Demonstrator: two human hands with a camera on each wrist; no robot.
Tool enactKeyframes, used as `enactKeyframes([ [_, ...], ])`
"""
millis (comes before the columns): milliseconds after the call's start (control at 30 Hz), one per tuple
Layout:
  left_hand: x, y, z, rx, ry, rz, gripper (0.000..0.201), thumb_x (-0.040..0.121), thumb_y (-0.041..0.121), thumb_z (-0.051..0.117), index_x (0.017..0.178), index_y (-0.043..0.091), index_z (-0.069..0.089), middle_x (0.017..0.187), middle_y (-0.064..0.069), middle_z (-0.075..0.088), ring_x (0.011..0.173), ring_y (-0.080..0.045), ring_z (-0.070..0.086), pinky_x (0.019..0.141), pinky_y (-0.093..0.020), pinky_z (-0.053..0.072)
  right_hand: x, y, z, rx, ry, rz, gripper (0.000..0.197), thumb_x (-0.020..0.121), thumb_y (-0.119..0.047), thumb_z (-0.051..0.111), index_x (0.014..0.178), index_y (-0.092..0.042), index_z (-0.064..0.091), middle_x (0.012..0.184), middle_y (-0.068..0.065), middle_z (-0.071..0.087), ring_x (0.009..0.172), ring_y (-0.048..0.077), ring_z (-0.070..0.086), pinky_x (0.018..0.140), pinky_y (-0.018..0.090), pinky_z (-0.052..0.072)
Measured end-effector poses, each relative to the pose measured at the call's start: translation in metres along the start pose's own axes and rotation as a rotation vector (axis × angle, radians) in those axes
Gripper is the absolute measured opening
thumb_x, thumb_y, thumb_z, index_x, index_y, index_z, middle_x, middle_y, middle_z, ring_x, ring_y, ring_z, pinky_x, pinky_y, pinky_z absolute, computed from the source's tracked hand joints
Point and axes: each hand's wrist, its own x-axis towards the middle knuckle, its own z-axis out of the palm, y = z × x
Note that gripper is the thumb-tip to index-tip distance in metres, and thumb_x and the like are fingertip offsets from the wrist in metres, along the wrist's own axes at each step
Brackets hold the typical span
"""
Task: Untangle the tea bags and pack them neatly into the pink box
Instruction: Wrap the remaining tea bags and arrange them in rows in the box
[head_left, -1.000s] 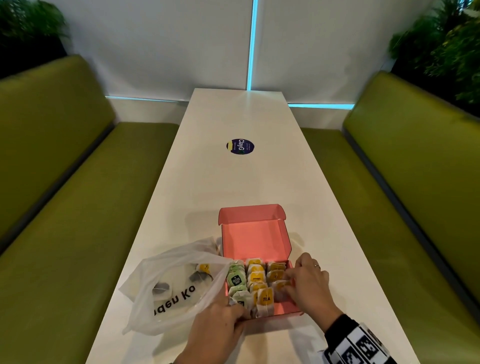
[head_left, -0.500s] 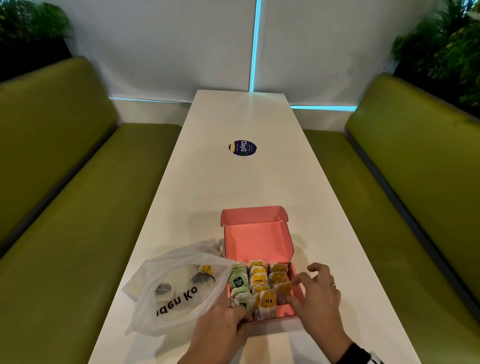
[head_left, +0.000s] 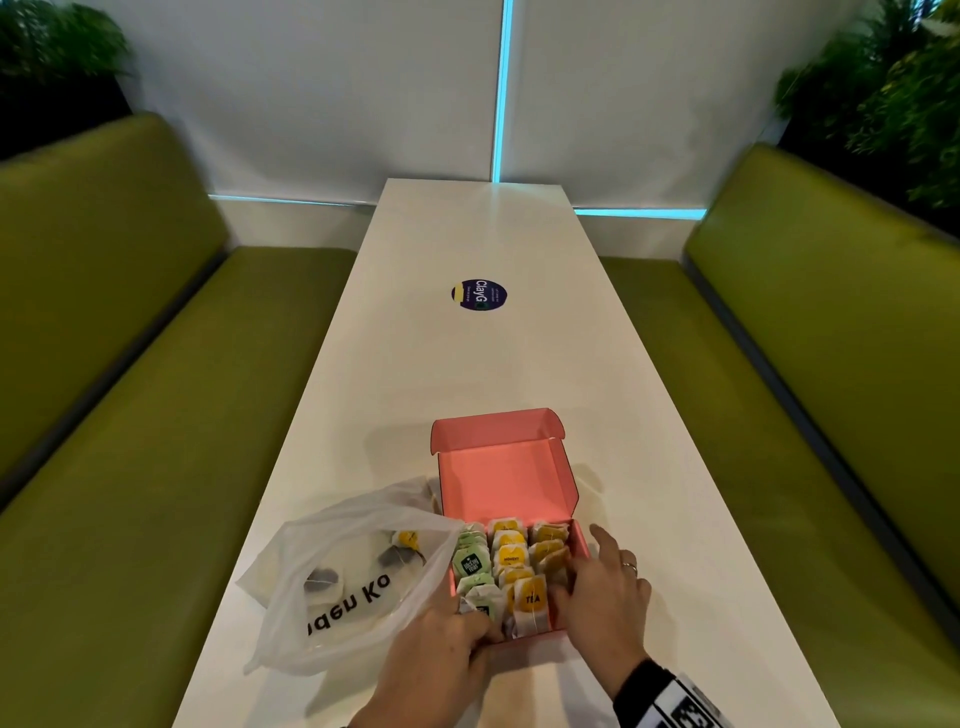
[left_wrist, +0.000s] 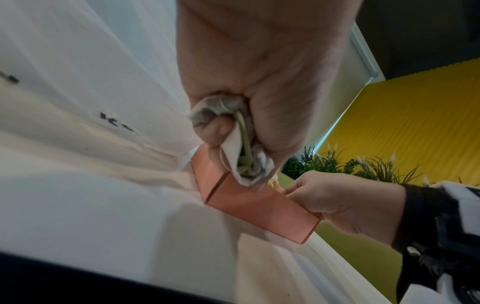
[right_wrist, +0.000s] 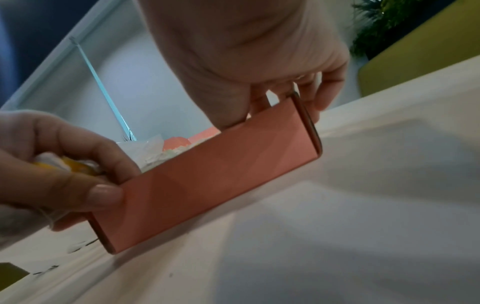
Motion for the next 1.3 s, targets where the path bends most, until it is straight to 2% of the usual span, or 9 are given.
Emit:
enactKeyframes([
  [133, 0.000, -0.001, 0.001, 0.001, 0.007, -0.009, 0.028, 0.089, 0.039, 0.050, 0.114, 0.041, 0.061, 0.120, 0.006, 0.053, 0.109, -0.012, 0.052, 0.088, -0.021, 0.043, 0.000, 0.001, 0.005, 0.116, 0.059, 0.001, 0.025, 0.085, -0.036, 0.053, 0.107, -0.029, 0.064, 0.149, -0.003, 0.025, 0.127, 0.022, 0.034, 0.096, 0.036, 0.033],
  [333, 0.000, -0.001, 0.001, 0.007, 0.020, -0.002, 0.029, 0.089, 0.037, 0.050, 0.116, 0.040, 0.061, 0.127, 0.006, 0.048, 0.112, -0.012, 0.052, 0.089, -0.019, 0.041, 0.002, 0.001, 0.004, 0.056, -0.074, -0.015, 0.042, 0.087, -0.043, 0.049, 0.128, -0.033, 0.050, 0.155, 0.001, 0.008, 0.135, 0.026, 0.021, 0.102, 0.039, 0.031],
  [667, 0.000, -0.004, -0.001, -0.051, 0.035, 0.017, 0.026, 0.087, 0.037, 0.055, 0.111, 0.038, 0.065, 0.116, 0.004, 0.051, 0.103, -0.012, 0.055, 0.086, -0.020, 0.042, 0.007, 0.004, -0.001, 0.137, -0.182, -0.031, 0.042, 0.086, -0.045, 0.053, 0.128, -0.039, 0.051, 0.157, 0.001, 0.001, 0.139, 0.031, 0.015, 0.106, 0.045, 0.028],
  [767, 0.001, -0.007, -0.008, -0.253, 0.060, 0.006, 0.019, 0.084, 0.035, 0.064, 0.101, 0.044, 0.066, 0.091, 0.013, 0.053, 0.087, -0.001, 0.055, 0.076, -0.008, 0.038, 0.004, 0.009, -0.011, 0.115, -0.163, -0.035, 0.051, 0.087, -0.046, 0.052, 0.136, -0.038, 0.042, 0.157, 0.001, 0.002, 0.139, 0.031, 0.017, 0.106, 0.041, 0.030],
  [867, 0.002, -0.006, -0.016, -0.606, 0.182, -0.068, 0.017, 0.088, 0.032, 0.062, 0.089, 0.048, 0.066, 0.088, 0.010, 0.067, 0.083, 0.006, 0.058, 0.073, -0.004, 0.039, -0.007, 0.012, -0.022, 0.193, 0.024, -0.115, 0.036, 0.090, -0.035, 0.051, 0.124, -0.029, 0.058, 0.153, 0.000, 0.023, 0.134, 0.025, 0.027, 0.104, 0.037, 0.032],
  [967, 0.006, 0.006, -0.027, -1.118, 0.144, -0.206, 0.031, 0.096, 0.030, 0.045, 0.091, 0.032, 0.075, 0.092, 0.010, 0.072, 0.093, 0.001, 0.064, 0.084, -0.017, 0.046, -0.021, 0.006, -0.036, 0.521, 0.144, -0.298, 0.028, 0.078, -0.035, 0.057, 0.102, -0.029, 0.070, 0.132, -0.014, 0.048, 0.117, 0.010, 0.044, 0.093, 0.018, 0.035],
  [1067, 0.009, 0.019, -0.036, -1.518, 0.086, -0.276, 0.044, 0.094, 0.035, 0.037, 0.097, 0.013, 0.074, 0.097, -0.005, 0.073, 0.095, -0.020, 0.068, 0.086, -0.037, 0.049, -0.034, -0.006, -0.053, 0.847, -0.091, -0.507, 0.033, 0.070, -0.035, 0.074, 0.103, -0.041, 0.068, 0.116, -0.025, 0.052, 0.110, 0.002, 0.053, 0.079, 0.005, 0.040],
  [1200, 0.011, 0.026, -0.040, -1.680, 0.031, -0.285, 0.048, 0.097, 0.037, 0.033, 0.102, 0.005, 0.069, 0.105, -0.017, 0.070, 0.100, -0.029, 0.067, 0.088, -0.044, 0.050, -0.036, -0.014, -0.053, 0.777, -0.217, -0.720, 0.059, 0.063, -0.049, 0.078, 0.116, -0.055, 0.053, 0.120, -0.027, 0.044, 0.120, -0.001, 0.045, 0.092, 0.009, 0.040],
  [1300, 0.012, 0.027, -0.038, -1.592, 0.076, -0.302, 0.042, 0.096, 0.036, 0.038, 0.103, 0.008, 0.069, 0.100, -0.016, 0.072, 0.090, -0.027, 0.069, 0.068, -0.033, 0.053, -0.035, -0.019, -0.051, 0.763, -0.093, -0.665, 0.051, 0.064, -0.054, 0.072, 0.112, -0.051, 0.055, 0.112, -0.019, 0.050, 0.102, -0.001, 0.054, 0.077, 0.007, 0.040],
])
